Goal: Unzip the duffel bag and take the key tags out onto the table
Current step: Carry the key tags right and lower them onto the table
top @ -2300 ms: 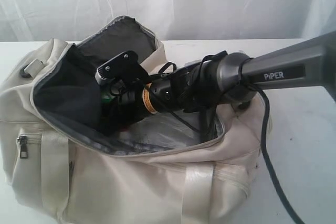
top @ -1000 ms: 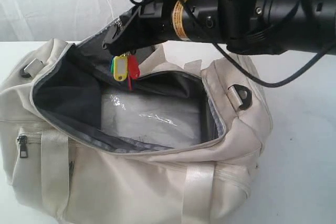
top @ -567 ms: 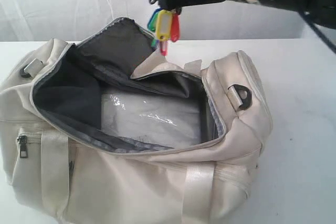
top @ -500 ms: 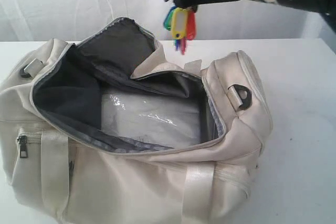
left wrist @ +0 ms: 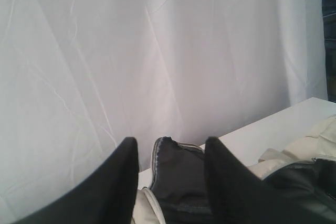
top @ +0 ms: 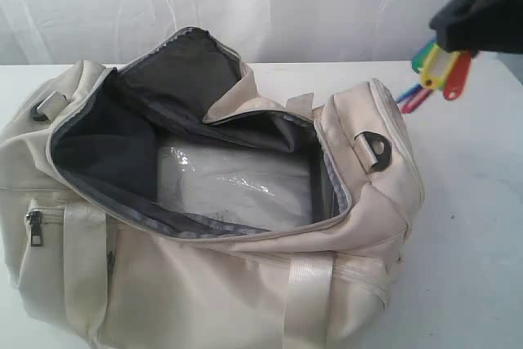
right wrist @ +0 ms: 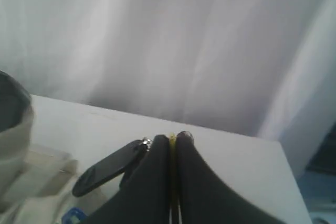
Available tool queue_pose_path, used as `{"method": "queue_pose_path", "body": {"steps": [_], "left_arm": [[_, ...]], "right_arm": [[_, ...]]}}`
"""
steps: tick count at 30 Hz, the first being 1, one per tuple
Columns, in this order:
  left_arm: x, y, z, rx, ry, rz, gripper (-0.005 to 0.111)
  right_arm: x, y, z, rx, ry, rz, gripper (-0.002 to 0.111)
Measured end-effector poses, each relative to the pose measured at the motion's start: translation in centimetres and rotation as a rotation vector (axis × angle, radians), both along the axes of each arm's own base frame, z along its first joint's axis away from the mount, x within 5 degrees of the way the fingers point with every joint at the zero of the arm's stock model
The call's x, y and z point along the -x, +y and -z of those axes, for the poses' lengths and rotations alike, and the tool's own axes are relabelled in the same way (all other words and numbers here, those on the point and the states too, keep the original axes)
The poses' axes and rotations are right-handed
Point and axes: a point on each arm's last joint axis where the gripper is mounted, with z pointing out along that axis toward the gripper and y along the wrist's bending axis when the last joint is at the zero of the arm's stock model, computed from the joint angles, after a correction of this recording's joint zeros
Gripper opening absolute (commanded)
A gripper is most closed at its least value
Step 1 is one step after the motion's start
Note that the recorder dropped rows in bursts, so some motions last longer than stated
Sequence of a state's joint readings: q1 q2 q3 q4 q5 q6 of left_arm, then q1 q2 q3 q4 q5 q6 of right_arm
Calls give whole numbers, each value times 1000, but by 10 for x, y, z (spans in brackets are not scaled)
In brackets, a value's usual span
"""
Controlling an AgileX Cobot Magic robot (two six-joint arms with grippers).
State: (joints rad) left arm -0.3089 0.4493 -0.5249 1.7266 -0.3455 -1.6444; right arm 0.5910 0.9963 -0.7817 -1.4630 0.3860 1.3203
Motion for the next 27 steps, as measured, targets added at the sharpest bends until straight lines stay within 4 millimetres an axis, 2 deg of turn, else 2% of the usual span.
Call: {"method": "queue_pose_path", "body": {"steps": [4,12,27], "left_arm": [[0,0,0,-2,-1,0,45],[0,0,0,-2,-1,0,45],[0,0,0,-2,-1,0,45]], "right_arm": [[4,-13,27,31,77,89,0],[7,-16,77,122,215,95,0],[-13,-2,128,173,402,129,0]]}}
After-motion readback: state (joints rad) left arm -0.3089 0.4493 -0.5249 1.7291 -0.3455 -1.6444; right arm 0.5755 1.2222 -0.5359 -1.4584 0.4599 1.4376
